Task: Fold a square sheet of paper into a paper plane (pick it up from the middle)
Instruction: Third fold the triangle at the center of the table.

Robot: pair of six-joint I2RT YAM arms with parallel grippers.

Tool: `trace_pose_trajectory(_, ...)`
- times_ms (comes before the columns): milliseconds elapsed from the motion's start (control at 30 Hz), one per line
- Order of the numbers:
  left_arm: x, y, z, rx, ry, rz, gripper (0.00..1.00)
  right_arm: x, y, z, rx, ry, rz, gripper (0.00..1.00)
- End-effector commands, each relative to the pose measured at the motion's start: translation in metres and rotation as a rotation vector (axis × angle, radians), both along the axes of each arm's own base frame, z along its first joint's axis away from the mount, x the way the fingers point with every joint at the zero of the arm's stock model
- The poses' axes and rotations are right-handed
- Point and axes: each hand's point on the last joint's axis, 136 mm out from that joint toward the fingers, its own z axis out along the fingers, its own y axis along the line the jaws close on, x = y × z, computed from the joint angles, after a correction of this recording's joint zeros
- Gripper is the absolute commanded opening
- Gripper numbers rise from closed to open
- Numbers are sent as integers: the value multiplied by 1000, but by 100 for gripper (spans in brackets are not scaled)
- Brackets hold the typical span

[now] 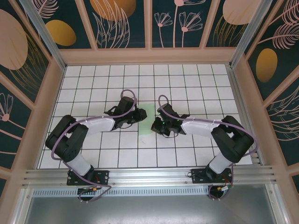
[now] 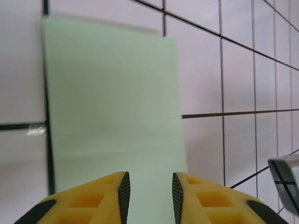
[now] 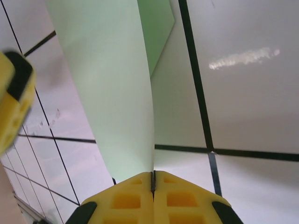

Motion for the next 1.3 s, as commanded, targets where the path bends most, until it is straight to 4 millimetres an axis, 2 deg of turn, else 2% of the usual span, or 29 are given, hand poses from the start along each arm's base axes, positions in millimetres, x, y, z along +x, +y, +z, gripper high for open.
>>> trace_pose_trajectory(0, 10, -13, 2, 5, -33, -45, 32, -19, -13, -2, -33, 22, 74, 0)
trace_pose_trajectory(33, 11, -13, 3, 6, -38, -47, 32, -22, -16, -3, -37, 25, 78, 0)
trace_pose_trajectory(67, 11, -12, -10, 29, -14, -43, 31, -23, -18, -3, -40, 27, 78, 0)
trace_pose_trajectory(133, 12, -7, -20, 78, 2, -34, 29, -26, -23, -3, -43, 29, 71, 0)
trace_pose_trajectory(300, 12, -6, -35, 109, 26, -45, 24, -26, -27, -2, -31, 29, 45, 1)
trace_pose_trajectory(600, 10, -2, -56, 147, 64, -41, 20, -26, -26, 6, 12, 21, 11, 19)
trace_pose_trajectory(733, 9, -2, -59, 151, 70, -41, 20, -29, -28, 8, 18, 25, 10, 18)
trace_pose_trajectory(967, 8, 0, -60, 159, 71, -41, 19, -29, -23, 17, 56, 19, 15, 7)
trace_pose_trajectory(1267, 5, 0, -64, 156, 79, -46, 17, -3, 6, 27, 101, -41, 64, 6)
